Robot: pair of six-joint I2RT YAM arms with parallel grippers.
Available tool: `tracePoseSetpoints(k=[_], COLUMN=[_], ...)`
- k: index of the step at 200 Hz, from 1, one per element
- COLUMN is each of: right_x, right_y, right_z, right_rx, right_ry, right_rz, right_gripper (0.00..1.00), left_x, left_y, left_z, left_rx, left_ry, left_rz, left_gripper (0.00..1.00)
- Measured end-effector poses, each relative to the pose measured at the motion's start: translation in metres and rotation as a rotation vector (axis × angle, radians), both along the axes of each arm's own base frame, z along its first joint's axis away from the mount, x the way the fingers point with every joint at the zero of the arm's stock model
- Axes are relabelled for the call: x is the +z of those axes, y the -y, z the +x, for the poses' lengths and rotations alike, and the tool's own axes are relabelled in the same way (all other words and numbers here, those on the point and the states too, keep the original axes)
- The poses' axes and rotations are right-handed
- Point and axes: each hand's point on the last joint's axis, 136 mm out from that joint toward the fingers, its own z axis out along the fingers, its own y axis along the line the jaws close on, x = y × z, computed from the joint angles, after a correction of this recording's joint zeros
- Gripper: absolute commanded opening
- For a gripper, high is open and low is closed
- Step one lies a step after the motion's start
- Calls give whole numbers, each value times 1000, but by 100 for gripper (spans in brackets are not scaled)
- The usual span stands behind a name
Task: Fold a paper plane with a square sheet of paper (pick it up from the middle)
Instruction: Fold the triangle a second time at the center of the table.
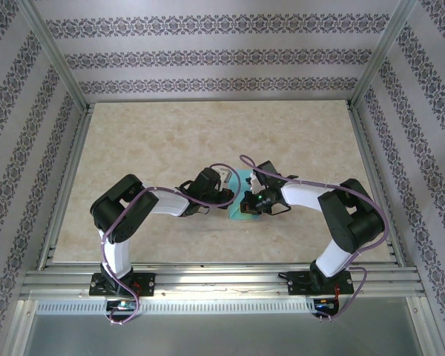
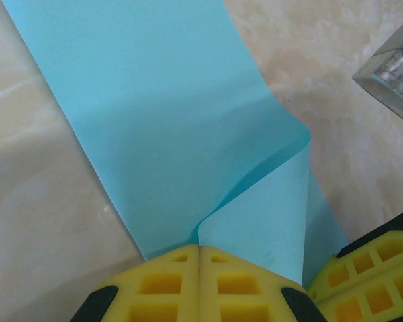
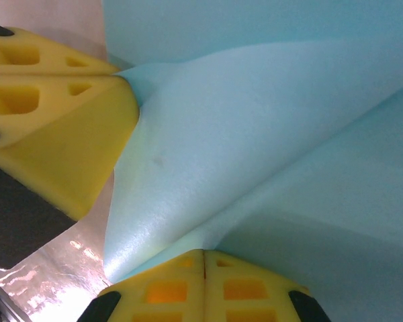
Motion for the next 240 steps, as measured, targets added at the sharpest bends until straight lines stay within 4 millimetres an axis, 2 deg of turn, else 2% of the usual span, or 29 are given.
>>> tracePoseSetpoints(k=[121,158,175,209,240], right_x=[0,2,8,37,35], right_y=[-1,0,4,5,-3], right_z=[-1,1,4,22,32], right_rx=[2,-9,-43,-153,-254], right_ry=[-3,-8,-2,66,44], right_rz=[4,15,30,144,244], right_gripper=[0,3,3,0,0], left_x=[-3,-3,-3,-3,-3], left_y=[1,1,0,1,0], left_z=[1,1,1,1,1], left_rx=[0,0,1,1,1], left_ry=[0,3,3,5,4], left_rz=[0,-3,-3,-4,-3], left_gripper=[0,0,0,0,0])
